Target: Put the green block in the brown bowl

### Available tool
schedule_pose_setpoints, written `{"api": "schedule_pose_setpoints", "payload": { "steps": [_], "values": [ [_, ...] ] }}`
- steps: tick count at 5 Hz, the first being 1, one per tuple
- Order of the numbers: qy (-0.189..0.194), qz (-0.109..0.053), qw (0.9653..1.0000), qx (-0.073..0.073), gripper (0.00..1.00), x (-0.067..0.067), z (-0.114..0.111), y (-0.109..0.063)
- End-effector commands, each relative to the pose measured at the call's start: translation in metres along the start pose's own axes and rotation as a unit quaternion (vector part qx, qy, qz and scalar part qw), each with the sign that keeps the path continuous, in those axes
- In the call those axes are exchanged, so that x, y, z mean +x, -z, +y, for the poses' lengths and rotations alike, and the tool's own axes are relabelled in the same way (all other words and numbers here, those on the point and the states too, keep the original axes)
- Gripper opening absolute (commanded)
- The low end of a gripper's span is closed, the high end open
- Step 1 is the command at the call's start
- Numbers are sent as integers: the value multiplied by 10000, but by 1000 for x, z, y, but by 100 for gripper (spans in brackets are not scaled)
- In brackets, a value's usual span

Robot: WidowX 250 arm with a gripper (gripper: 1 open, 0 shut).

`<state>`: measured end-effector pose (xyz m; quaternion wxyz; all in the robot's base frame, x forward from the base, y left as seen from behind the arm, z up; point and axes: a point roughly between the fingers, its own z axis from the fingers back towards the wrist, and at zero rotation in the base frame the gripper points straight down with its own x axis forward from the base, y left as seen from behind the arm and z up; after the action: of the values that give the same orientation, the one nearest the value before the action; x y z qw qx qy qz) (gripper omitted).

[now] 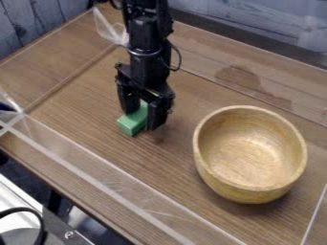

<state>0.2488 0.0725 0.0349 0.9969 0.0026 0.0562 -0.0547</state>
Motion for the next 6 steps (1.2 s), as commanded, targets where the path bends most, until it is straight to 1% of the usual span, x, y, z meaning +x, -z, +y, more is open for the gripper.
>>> {"api": "schedule_pose_setpoints", "payload": {
  "steps": [1, 2, 3, 4, 5, 6],
  "values": [
    [-23, -382, 9993, 23, 100, 6, 4, -16],
    [-11, -512, 9987, -13, 100, 8, 4, -20],
    [-25, -567, 9984, -33, 0, 9, 5, -19],
    [-40, -616, 9981, -77, 0, 10, 5, -21],
    [-69, -633, 9979, -110, 100, 10, 5, -26],
    [-102, -640, 9978, -125, 100, 9, 5, -31]
  ]
}}
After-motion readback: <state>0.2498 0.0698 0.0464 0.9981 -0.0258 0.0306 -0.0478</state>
